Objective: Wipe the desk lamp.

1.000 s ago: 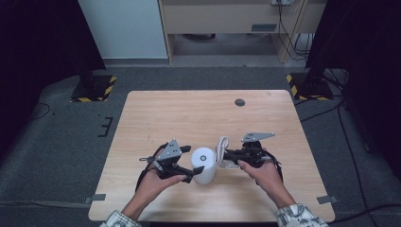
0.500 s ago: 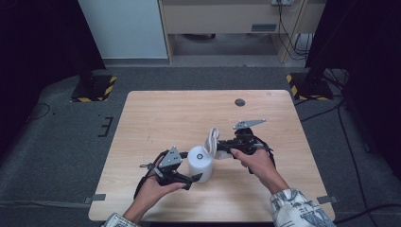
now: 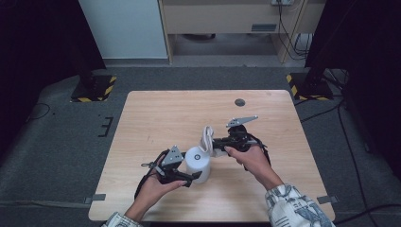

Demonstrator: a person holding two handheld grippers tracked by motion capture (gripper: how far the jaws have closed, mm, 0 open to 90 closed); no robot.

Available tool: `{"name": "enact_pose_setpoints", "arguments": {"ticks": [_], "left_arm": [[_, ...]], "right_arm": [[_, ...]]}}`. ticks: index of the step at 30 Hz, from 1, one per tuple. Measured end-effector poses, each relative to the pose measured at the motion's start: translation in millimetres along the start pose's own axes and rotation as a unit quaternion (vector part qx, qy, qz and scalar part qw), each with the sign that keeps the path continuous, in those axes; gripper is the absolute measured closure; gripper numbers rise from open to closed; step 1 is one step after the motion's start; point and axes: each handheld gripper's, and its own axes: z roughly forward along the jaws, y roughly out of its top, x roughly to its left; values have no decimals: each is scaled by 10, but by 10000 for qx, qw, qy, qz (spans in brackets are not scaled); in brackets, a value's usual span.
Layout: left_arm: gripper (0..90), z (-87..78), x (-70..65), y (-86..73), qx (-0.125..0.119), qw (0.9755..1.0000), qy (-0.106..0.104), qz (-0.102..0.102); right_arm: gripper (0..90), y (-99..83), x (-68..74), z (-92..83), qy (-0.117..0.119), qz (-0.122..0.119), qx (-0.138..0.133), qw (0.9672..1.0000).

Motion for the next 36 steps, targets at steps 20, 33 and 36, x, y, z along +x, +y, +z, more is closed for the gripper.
{"name": "enact_pose_setpoints", "arguments": {"ticks": [20,33,36], "left_arm": [[99,15,-12,5,98,9999,31,53],[100,27,-20,14,132,9998,31,110],[100,31,-24,17,139,9998,32,114]], "right_arm": [[792,-218,-166,461,-268,56,833,9962],[793,-112,-106,337,-274,-66,575,9979],[792,-25,-100,311,-221,-85,483,9986]]}}
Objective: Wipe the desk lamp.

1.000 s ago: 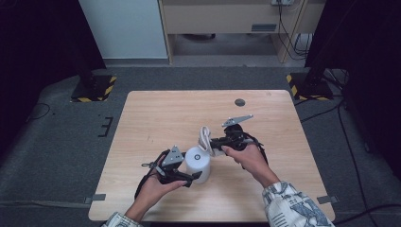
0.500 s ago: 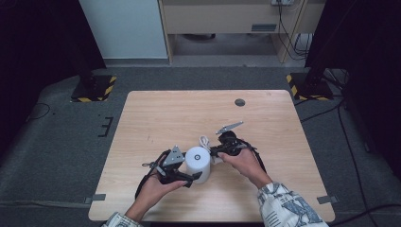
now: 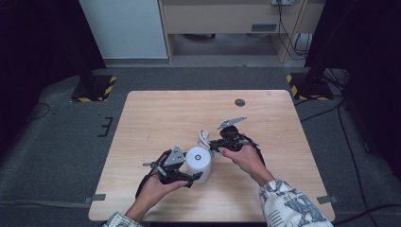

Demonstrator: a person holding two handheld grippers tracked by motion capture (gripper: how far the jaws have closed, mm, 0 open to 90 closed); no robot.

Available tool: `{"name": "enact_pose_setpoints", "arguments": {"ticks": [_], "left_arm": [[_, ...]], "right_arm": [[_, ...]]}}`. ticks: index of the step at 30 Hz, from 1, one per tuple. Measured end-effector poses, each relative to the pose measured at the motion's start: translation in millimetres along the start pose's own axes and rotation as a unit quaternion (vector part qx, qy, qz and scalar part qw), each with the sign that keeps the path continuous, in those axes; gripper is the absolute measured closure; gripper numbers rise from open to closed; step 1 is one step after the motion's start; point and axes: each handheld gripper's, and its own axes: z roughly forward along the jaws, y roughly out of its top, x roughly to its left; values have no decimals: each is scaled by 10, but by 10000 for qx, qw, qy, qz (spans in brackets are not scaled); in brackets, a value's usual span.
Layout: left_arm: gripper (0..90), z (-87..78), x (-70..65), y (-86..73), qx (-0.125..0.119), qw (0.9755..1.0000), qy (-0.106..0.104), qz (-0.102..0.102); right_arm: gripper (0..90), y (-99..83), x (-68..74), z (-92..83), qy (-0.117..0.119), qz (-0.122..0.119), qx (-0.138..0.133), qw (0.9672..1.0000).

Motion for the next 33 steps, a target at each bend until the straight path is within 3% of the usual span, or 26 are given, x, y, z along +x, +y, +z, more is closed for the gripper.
{"name": "enact_pose_setpoints", "arguments": {"ticks": [4,11,14,24,33], "left_arm": [[100,-2,-4,-1,9,10000,1,15],[100,0,-11,0,12,10000,-6,32],[100,8,-14,-3,61,10000,-2,45],[101,25,-19,-1,74,10000,-36,51],[101,37,-27,2,60,10000,-28,55]], "right_arm": [[792,20,-23,23,119,24,-74,9999],[792,-84,-57,189,-5,32,406,9992],[792,-125,-56,209,-77,19,458,9989],[789,-267,14,39,-227,-145,436,9987],[789,-440,148,-179,-257,-263,199,9991]]}}
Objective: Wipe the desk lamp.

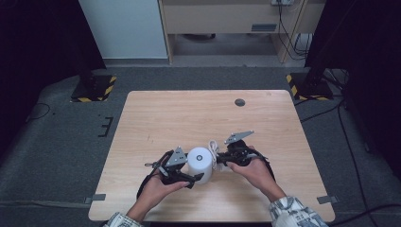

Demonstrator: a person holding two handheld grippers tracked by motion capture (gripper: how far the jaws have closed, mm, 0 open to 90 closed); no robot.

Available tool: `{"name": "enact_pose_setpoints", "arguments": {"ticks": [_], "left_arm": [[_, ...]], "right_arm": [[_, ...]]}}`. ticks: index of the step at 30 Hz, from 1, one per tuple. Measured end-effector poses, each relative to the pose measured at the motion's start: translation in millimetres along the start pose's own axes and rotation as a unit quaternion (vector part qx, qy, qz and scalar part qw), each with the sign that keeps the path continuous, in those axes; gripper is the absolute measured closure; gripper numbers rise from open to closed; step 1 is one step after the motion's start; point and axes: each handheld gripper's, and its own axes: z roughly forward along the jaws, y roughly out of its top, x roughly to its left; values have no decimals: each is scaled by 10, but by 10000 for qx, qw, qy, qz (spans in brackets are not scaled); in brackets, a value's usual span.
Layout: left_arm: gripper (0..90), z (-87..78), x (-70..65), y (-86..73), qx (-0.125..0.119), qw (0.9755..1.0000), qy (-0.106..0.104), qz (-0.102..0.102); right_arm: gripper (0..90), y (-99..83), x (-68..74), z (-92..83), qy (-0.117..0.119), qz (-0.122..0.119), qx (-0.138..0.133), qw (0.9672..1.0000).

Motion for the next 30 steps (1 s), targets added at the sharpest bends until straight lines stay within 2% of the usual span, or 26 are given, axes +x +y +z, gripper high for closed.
{"name": "enact_pose_setpoints", "arguments": {"ticks": [6,13,21,24,27,30], "left_arm": [[101,6,-3,-1,7,10000,12,4],[99,17,-11,0,-25,10000,14,-27],[97,67,-11,23,-55,10000,-37,-21],[97,94,-16,39,-53,10000,-67,18],[97,152,-22,66,-68,9999,-119,-13],[103,226,-38,103,-22,9998,-195,91]], "right_arm": [[790,-149,164,-160,96,-202,-134,9997],[791,-279,304,-130,230,-310,-44,9992],[791,-381,349,-63,349,-344,146,9987],[791,-418,357,-75,309,-425,173,9985],[791,-472,327,-117,235,-375,196,9988],[791,-509,273,-173,177,-299,135,9993]]}}
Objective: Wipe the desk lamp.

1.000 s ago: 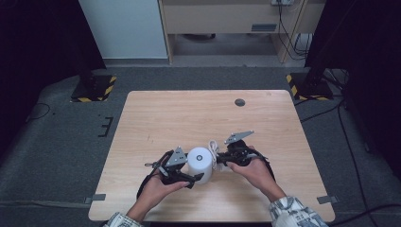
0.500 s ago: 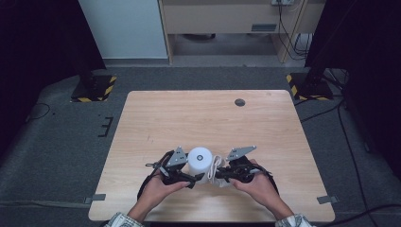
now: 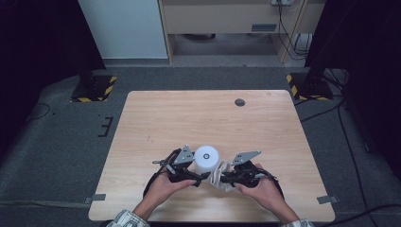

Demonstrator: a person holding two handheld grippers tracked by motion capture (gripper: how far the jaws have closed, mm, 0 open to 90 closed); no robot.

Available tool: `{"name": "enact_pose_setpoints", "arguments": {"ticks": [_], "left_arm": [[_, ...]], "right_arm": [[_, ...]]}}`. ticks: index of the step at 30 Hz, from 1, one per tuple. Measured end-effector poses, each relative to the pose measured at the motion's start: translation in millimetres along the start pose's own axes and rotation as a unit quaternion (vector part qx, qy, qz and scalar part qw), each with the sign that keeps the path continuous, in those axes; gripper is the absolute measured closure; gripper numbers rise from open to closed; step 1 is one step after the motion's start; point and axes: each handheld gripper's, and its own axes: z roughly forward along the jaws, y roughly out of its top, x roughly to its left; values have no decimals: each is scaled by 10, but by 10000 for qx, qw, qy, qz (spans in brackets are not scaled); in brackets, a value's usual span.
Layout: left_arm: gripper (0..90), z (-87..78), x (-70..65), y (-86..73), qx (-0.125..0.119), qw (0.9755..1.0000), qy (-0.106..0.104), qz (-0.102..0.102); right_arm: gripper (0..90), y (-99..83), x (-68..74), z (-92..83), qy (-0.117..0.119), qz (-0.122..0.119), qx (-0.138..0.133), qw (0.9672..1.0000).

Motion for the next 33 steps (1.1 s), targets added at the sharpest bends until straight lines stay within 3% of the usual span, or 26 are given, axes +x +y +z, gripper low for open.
{"name": "enact_pose_setpoints", "arguments": {"ticks": [8,13,16,22,28,33], "left_arm": [[107,131,23,63,-46,9999,-73,-53],[111,109,29,53,-78,9999,-92,-93],[116,47,40,44,-183,9997,-55,-149],[97,-229,96,-38,-265,9994,80,-191],[94,-635,198,-283,-78,9980,571,-257],[102,-838,273,-439,44,9957,840,-398]], "right_arm": [[791,-34,-29,-69,-56,85,-74,9999],[791,-58,43,34,29,-43,51,10000],[791,-37,83,62,29,-49,-35,10000],[790,32,245,53,32,-246,-198,9995],[789,70,488,128,78,-511,-267,9983],[787,81,648,343,62,-652,-319,9973]]}}
